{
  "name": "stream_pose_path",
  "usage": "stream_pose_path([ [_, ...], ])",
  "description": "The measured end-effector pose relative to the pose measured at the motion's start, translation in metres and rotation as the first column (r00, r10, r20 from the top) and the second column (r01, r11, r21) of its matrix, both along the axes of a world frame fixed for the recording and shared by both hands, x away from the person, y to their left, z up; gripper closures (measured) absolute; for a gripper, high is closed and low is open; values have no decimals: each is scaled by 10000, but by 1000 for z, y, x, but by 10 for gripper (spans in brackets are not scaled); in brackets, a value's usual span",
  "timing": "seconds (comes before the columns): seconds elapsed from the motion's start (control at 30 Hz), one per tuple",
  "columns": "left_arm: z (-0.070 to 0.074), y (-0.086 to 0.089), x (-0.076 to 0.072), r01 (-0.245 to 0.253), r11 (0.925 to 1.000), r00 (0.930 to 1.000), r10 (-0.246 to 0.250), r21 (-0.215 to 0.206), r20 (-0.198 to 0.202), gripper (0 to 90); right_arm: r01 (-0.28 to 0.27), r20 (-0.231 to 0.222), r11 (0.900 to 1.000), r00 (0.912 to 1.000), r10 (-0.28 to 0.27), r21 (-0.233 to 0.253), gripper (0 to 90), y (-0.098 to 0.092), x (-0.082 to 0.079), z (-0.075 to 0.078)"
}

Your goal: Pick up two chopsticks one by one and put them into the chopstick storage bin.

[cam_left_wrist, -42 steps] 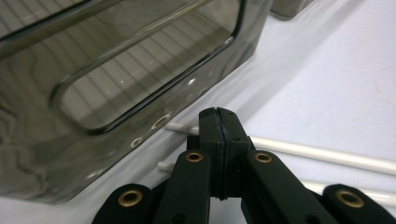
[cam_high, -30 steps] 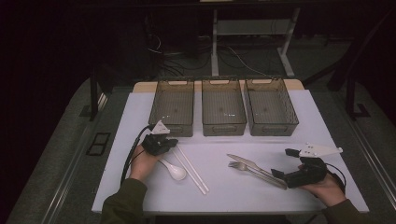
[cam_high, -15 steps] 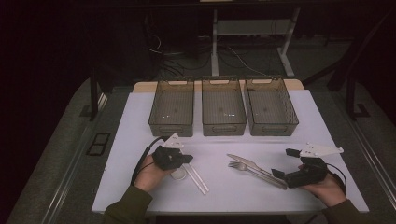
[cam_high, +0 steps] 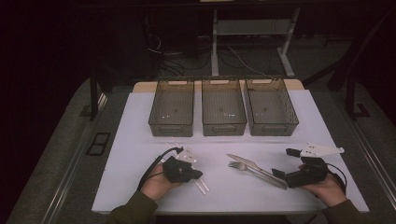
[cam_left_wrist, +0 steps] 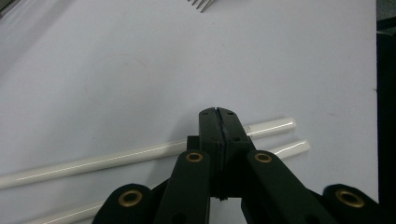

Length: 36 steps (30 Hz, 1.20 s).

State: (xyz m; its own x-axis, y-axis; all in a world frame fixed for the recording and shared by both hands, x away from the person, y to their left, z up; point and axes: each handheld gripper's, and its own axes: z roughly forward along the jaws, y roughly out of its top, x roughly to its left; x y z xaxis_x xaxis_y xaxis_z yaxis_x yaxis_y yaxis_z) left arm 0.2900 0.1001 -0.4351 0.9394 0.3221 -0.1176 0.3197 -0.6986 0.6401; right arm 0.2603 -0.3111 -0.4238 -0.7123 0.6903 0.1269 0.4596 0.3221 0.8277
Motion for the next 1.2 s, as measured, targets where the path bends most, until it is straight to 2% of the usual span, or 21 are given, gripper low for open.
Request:
stream_pose_path([
  [0.3,-2,-9,-1,114,9999,9999,-113,-113,53,886,10,-23,10000,10000,-10,-32,10,0,0,0],
  [0.33,-3,-15,0,207,9998,9997,-206,-74,98,886,1,-24,10000,10000,-1,-27,10,1,0,0],
  [0.47,-2,-25,4,353,9994,9991,-353,-25,247,886,5,-22,10000,10000,-5,-33,10,1,0,0],
  [0.63,-2,-34,10,519,9984,9977,-528,228,416,886,1,-34,10000,10000,-1,-39,10,1,0,-1],
  [0.9,-2,-51,18,526,9980,9973,-542,337,487,886,-23,-27,10000,10000,23,-53,10,1,0,-1],
  [1.03,-4,-61,24,776,9953,9944,-814,577,677,886,-5,-26,10000,10000,5,-52,10,1,0,-1],
  [1.2,-4,-65,25,775,9958,9947,-805,479,647,886,-12,6,10000,10000,12,-45,10,0,0,-1],
])
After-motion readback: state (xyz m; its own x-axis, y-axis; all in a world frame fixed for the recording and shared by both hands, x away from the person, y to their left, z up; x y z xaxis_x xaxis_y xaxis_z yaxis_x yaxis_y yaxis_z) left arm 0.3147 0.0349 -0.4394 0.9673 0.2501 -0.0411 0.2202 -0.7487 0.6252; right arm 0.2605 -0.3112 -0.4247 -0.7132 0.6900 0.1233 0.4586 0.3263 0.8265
